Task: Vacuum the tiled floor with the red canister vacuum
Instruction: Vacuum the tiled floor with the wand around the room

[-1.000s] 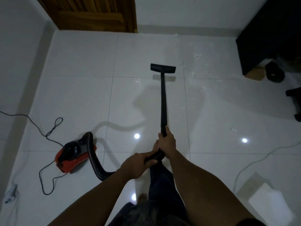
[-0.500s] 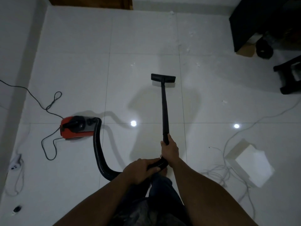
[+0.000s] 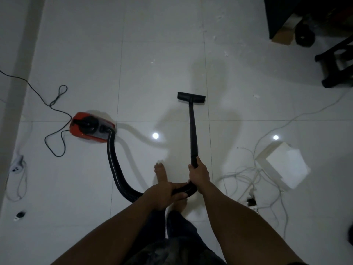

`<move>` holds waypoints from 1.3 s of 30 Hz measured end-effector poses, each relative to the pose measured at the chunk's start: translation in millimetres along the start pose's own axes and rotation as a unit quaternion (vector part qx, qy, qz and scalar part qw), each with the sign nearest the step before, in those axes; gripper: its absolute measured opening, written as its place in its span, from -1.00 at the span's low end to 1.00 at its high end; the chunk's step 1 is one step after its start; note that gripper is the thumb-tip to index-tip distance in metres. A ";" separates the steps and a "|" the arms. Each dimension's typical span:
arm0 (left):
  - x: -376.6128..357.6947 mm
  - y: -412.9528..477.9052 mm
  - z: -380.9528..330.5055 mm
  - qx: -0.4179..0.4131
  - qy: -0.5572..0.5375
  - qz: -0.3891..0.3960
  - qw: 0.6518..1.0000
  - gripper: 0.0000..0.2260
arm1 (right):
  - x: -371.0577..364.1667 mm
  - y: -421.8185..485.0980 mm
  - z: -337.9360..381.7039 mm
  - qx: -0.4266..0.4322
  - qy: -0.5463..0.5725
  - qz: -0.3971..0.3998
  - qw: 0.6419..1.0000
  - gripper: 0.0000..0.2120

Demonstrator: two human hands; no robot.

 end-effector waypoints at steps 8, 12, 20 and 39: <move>-19.9 -35.9 -38.9 -0.025 -0.007 0.050 0.998 -0.49 | 17.5 -19.6 -47.1 -0.001 -0.003 0.011 1.000 -0.42; -15.6 -30.3 -51.2 -0.017 0.007 0.043 0.999 -0.50 | 22.2 -9.4 -48.5 0.001 0.005 0.012 1.000 -0.41; 26.5 11.9 -80.7 0.001 -0.013 0.041 0.999 -0.55 | 47.7 51.1 -17.1 0.007 0.009 0.025 1.000 -0.42; 208.7 119.2 -151.5 -0.003 -0.084 0.021 0.996 -0.50 | 100.0 231.9 130.5 0.017 0.000 0.056 0.998 -0.51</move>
Point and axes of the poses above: each hand's wrist, its own y-axis towards the middle knuckle, its own x-axis out of the back of the hand, z = x × y, the point moved 3 cm from there along y, towards the middle knuckle, and after that the axes turned 11 degrees about x, right-handed, at the moved point
